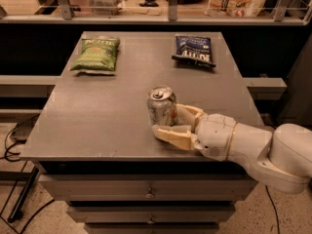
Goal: Place 7up can upright
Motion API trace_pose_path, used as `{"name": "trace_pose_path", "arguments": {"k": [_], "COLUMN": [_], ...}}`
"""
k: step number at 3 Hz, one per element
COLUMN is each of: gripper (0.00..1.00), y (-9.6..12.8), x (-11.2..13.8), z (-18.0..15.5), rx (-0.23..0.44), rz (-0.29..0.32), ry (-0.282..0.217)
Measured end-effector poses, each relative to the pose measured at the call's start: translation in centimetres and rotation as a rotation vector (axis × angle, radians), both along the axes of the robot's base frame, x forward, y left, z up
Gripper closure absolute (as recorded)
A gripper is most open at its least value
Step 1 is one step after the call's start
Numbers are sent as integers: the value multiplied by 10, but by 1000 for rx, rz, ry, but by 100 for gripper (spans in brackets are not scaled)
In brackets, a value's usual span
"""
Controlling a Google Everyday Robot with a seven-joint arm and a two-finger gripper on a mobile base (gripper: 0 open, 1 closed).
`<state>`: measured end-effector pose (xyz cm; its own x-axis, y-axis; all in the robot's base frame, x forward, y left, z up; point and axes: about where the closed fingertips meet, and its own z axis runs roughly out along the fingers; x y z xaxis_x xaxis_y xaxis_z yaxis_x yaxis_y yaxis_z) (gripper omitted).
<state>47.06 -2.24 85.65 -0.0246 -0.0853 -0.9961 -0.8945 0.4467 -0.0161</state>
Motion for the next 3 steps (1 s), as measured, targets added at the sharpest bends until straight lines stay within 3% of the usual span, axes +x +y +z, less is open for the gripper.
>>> {"name": "trace_pose_path", "arguments": {"k": [1, 3], "gripper": [4, 0], "y": [1, 2], "x": [-3, -4], "z": [-3, -4], "rx": [-1, -2], "rz": [-1, -2], "ry": [6, 10]}}
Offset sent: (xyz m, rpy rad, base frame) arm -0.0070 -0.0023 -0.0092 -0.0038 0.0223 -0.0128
